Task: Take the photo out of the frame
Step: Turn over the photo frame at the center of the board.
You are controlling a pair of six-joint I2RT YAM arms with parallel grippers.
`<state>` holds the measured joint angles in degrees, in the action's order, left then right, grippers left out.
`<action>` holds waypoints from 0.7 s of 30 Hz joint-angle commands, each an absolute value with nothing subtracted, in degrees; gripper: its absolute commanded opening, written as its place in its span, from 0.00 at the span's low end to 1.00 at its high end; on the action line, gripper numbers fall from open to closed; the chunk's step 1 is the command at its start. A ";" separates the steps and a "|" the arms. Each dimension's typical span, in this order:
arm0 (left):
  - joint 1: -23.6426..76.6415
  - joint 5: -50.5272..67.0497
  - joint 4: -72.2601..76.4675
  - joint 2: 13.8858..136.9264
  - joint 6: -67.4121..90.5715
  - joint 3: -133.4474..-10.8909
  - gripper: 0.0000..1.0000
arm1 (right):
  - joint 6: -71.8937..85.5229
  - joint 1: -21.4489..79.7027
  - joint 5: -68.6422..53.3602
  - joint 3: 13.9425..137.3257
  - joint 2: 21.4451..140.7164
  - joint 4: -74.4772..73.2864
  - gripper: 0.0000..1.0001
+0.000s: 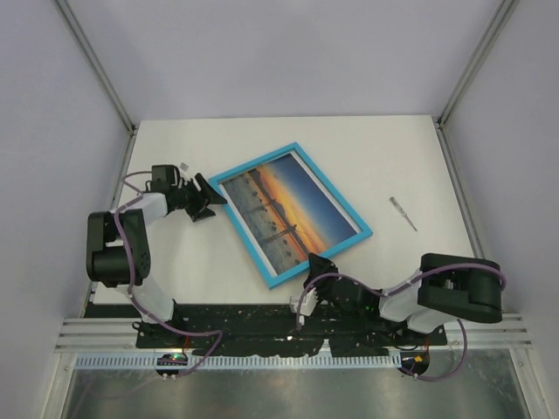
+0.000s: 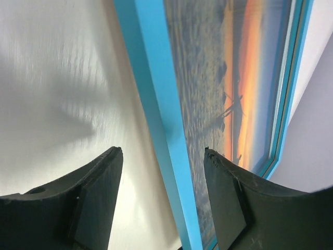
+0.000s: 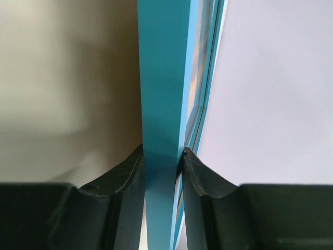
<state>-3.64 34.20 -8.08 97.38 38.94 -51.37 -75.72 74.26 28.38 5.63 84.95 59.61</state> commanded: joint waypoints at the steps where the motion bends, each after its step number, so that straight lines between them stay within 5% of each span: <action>1: -5.18 37.78 -13.71 98.08 32.00 -57.03 0.68 | -78.13 69.27 19.35 1.07 77.18 62.93 0.08; 10: -5.71 44.20 -18.63 103.44 27.78 -69.95 0.73 | -87.09 50.81 -7.79 -6.59 64.78 53.89 0.08; 21: -5.71 44.12 -19.87 103.71 27.77 -78.74 0.77 | -89.47 41.84 -15.64 -7.56 60.73 40.09 0.08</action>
